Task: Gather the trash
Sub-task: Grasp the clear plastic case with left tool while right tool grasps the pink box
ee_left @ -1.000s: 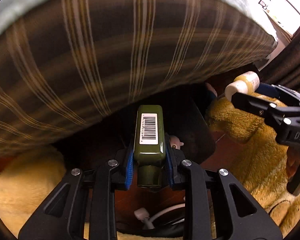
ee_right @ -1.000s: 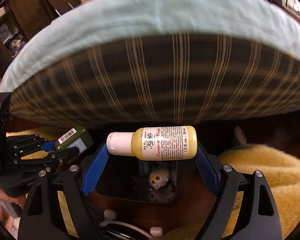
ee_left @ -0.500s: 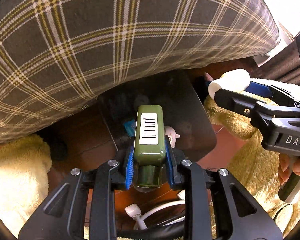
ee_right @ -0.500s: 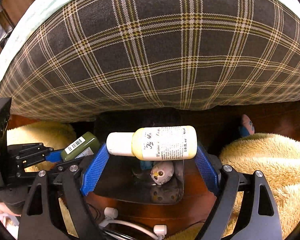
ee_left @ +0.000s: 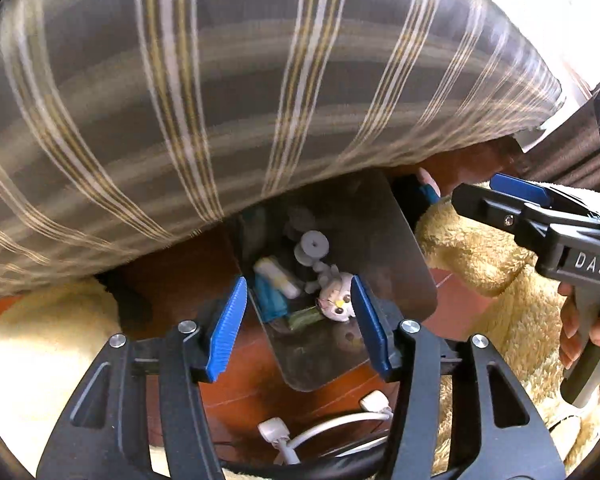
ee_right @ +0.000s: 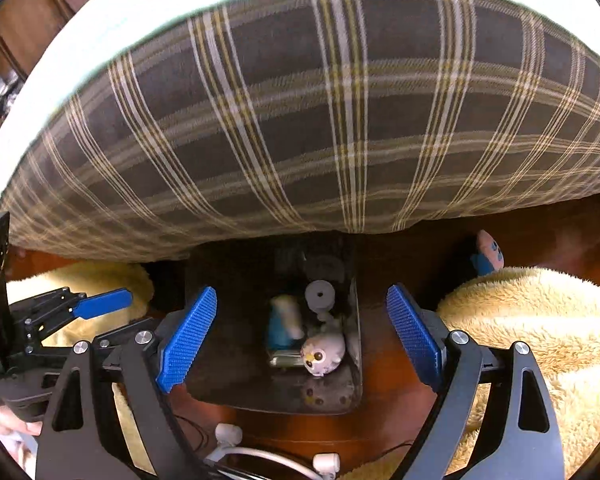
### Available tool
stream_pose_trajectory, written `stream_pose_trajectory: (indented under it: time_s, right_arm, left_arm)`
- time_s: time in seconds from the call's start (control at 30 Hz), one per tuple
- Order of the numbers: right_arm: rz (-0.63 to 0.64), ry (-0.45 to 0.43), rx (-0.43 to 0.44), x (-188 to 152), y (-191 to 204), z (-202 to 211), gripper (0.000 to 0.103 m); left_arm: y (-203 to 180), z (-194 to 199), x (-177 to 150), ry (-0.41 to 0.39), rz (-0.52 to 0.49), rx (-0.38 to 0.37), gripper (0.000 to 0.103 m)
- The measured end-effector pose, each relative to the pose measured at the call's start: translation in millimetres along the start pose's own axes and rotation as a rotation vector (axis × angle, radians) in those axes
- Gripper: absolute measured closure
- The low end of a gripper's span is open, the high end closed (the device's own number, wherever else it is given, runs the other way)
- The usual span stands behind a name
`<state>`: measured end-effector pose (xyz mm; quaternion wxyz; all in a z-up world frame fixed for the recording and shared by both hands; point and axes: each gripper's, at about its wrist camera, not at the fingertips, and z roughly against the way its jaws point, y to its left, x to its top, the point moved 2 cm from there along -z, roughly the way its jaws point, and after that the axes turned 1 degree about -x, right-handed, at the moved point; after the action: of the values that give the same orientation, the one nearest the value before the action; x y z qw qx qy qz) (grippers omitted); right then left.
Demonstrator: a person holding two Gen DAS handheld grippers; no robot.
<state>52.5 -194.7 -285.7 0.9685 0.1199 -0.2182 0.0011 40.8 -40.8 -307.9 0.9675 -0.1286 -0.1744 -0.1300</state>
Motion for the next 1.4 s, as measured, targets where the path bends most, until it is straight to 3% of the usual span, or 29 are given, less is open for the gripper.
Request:
stream_pose_trajectory:
  time_s: [0.2,0.37,0.43,0.6,0.87,1.1,1.23,1.4]
  right_arm:
    - [0.023,-0.139,0.024,24,6,49,0.015]
    - [0.036,-0.263,0.021,53,9,89,0.015]
    - [0.050,-0.307,-0.003,71,8,100,0.012]
    - [0.063,-0.380,-0.050,116,1,105,0.011]
    - [0.021,-0.398,-0.064,191,-8,88,0.012]
    - [-0.016,-0.388,-0.081,252,-15,71,0.034]
    - [-0.053,-0.375,-0.084,276,-22,61,0.037]
    - [-0.067,-0.340,-0.077,291,-26,46,0.057]
  left_arm:
    - [-3,57,16,-0.149,-0.045,0.087,0.037]
    - [-6,104,40,-0.251,-0.080,0.094,0.037]
    - [-9,119,52,-0.287,-0.098,0.098,0.030]
    - [-7,141,96,-0.355,-0.103,0.105,0.026]
    - [-13,112,168,-0.355,-0.107,0.122,0.022]
    - [-19,90,223,-0.361,-0.105,0.085,0.022]
    - [-25,80,251,-0.365,-0.113,0.072,0.024]
    - [-29,60,280,-0.342,-0.108,0.080,0.030]
